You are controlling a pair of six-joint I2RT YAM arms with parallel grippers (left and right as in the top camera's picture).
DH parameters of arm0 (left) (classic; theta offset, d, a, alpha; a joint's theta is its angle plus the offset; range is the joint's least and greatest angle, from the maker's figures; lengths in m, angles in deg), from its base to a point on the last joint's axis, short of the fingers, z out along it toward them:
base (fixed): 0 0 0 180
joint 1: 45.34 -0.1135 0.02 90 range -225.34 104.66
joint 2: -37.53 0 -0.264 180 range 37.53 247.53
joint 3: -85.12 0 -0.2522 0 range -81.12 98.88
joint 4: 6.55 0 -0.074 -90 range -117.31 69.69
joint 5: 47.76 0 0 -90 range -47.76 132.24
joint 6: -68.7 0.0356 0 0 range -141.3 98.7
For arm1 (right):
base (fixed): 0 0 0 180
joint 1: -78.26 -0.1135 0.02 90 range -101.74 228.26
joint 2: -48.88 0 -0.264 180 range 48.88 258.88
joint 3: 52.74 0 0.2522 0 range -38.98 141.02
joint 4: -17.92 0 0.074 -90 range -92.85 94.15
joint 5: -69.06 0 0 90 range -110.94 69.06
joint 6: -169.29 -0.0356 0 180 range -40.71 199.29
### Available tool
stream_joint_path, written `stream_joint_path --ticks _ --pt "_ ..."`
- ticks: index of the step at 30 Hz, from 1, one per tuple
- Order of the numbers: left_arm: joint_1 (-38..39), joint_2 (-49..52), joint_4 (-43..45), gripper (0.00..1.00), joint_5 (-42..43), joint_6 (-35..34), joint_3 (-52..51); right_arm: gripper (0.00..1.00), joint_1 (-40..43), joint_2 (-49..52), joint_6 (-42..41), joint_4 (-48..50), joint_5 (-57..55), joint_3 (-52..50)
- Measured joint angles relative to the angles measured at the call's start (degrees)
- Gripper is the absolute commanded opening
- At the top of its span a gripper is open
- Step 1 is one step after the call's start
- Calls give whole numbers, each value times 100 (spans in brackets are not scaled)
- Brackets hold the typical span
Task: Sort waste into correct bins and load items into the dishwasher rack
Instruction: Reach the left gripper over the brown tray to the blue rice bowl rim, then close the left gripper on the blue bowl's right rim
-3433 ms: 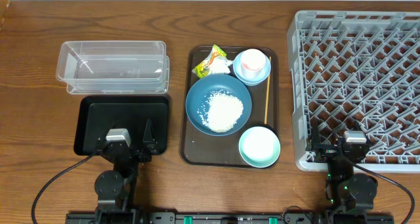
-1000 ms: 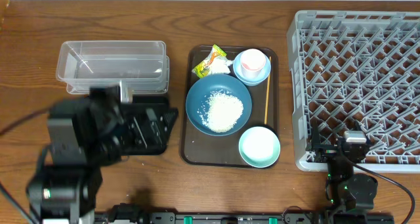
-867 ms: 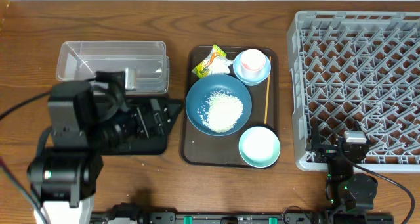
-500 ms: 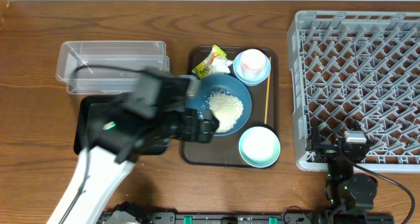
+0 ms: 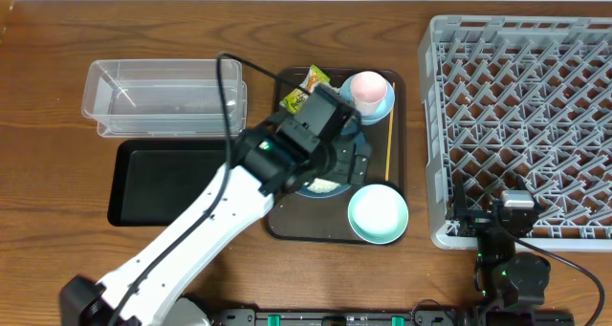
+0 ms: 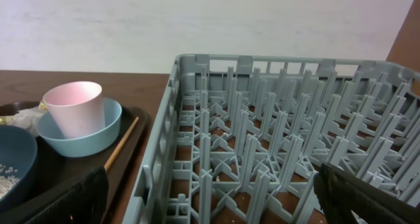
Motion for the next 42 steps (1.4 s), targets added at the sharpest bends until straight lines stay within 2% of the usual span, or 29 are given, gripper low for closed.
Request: stream_joint_path --ticks 9,25,29,35,39,42 --pt "114 1051 498 97 -243 -50 0 99 0 0 2 0 -2 0" --pt "970 2024 1290 89 -2046 -212 0 99 0 0 0 0 0 0" --pt "960 2243 1532 80 -2225 -249 0 99 2 0 2 0 0 0" --pt "960 2542 1967 75 -2293 -313 0 99 2 0 0 0 0 0" --pt "960 2638 2083 64 -2330 -334 0 99 0 0 0 0 0 0" --pt "960 2673 2098 64 -2339 -334 0 99 0 0 0 0 -2 0"
